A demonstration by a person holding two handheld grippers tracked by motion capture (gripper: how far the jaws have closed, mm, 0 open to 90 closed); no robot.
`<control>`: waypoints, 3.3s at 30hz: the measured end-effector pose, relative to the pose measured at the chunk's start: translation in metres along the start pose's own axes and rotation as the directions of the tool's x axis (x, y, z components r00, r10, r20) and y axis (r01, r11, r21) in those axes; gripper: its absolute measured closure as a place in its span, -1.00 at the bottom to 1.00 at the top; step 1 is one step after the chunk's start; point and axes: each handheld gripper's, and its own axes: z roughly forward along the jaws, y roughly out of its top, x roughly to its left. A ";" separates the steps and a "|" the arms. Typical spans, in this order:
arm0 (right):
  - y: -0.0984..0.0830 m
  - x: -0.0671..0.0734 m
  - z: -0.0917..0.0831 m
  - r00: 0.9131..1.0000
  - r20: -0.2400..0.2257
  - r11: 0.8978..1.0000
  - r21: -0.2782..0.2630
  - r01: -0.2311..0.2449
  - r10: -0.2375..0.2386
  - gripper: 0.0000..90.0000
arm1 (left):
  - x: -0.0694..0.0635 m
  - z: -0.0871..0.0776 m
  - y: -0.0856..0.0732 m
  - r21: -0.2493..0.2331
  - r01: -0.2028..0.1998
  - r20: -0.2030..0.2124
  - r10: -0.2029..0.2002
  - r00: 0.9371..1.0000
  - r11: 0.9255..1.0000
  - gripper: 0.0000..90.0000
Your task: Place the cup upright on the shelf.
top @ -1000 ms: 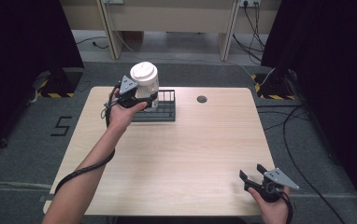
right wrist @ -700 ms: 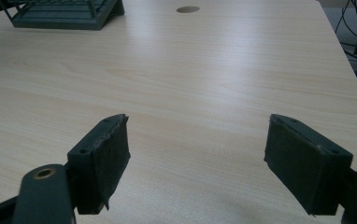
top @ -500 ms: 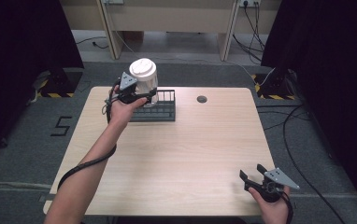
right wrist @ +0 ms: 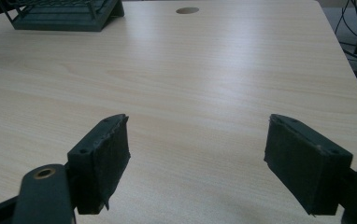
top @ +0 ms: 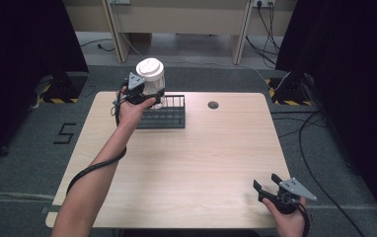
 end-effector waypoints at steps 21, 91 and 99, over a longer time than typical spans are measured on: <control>0.000 0.000 0.000 1.000 -0.004 1.000 -0.001 -0.006 0.006 -0.50 | 0.007 0.028 -0.019 0.073 0.029 -0.049 -0.025 0.998 0.997 -0.61; 0.000 0.002 0.000 1.000 -0.012 1.000 0.007 0.012 -0.012 -0.50 | 0.000 0.019 -0.054 0.082 0.003 -0.073 0.003 0.997 0.997 -0.68; 0.000 0.003 0.001 1.000 -0.012 1.000 0.006 0.014 -0.014 -0.50 | 0.000 0.004 -0.056 0.089 -0.018 -0.071 0.025 0.997 0.996 -0.68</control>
